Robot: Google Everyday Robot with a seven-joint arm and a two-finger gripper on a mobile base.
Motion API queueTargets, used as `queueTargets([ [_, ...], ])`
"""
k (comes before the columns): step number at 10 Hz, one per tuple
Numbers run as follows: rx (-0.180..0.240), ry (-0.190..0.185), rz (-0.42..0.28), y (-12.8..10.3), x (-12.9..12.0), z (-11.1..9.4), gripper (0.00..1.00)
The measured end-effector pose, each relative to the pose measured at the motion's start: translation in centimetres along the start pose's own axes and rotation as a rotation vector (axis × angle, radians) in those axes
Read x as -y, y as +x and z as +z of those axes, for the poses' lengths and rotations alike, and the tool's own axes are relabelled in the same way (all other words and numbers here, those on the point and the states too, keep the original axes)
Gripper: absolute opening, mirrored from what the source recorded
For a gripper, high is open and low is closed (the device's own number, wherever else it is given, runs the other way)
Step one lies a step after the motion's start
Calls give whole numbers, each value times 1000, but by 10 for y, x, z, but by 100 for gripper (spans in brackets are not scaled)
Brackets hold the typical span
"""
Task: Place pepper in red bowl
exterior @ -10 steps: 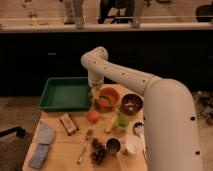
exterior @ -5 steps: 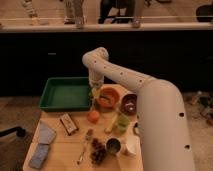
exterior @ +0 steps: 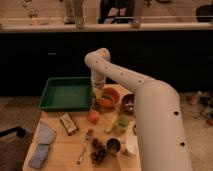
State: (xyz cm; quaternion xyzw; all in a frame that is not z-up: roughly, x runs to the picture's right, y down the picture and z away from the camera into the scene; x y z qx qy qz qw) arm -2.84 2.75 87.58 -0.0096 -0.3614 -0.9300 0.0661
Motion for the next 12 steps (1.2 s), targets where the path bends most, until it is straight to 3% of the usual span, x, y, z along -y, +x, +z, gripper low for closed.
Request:
queueTargets([
  [5, 12, 12, 50, -21, -17, 7, 0],
  [12, 43, 71, 54, -24, -23, 28, 0],
])
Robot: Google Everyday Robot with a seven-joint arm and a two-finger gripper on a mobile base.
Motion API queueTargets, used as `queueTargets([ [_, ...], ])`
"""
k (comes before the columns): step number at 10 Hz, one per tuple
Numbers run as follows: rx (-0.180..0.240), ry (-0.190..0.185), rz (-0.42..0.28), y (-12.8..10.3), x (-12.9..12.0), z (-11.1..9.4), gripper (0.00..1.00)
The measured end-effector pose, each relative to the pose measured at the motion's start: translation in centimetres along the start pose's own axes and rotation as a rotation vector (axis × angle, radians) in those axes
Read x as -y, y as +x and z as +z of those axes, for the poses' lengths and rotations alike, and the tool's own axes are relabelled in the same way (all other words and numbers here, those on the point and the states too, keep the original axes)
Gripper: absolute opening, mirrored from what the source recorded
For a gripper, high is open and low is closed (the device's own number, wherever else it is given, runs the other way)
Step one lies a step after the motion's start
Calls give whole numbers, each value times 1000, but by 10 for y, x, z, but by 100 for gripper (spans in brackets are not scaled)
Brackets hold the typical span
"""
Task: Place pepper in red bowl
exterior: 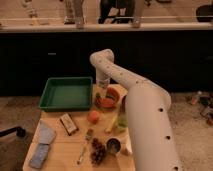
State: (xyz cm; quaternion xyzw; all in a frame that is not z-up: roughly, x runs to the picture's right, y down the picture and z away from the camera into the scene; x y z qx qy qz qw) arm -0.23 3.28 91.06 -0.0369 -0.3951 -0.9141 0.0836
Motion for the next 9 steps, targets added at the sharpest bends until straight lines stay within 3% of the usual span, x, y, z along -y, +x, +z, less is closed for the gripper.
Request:
queueTargets([
  [6, 21, 17, 30, -9, -1, 6, 1],
  [7, 21, 17, 31, -9, -1, 6, 5],
  [9, 21, 16, 31, -9, -1, 6, 26],
])
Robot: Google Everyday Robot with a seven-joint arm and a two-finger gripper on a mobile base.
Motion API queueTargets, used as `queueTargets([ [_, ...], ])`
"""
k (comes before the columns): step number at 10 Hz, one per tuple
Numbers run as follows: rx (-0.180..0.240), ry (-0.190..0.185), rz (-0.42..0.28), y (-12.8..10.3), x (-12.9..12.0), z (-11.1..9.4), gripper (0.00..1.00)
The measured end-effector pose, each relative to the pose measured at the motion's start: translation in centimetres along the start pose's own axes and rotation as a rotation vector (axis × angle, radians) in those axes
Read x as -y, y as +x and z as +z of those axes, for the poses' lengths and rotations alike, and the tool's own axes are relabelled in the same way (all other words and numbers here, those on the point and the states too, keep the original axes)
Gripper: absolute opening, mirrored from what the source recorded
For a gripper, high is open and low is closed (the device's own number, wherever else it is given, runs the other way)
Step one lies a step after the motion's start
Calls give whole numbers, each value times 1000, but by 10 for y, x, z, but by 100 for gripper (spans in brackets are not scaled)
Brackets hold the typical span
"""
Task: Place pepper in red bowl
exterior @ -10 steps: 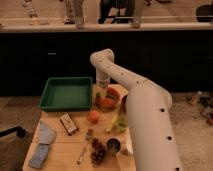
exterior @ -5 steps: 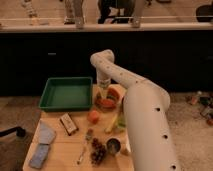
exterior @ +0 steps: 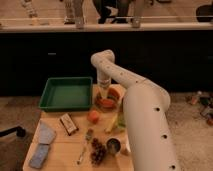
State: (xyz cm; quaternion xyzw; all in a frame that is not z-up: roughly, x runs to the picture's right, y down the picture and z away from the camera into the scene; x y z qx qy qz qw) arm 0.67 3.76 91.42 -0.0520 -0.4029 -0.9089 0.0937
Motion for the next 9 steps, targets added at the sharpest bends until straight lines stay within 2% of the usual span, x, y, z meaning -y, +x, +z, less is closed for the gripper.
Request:
queueTargets([
  [5, 1, 0, 0, 0, 0, 1, 75],
  [6, 1, 1, 0, 0, 0, 1, 80],
  [9, 1, 1, 0, 0, 0, 1, 80],
])
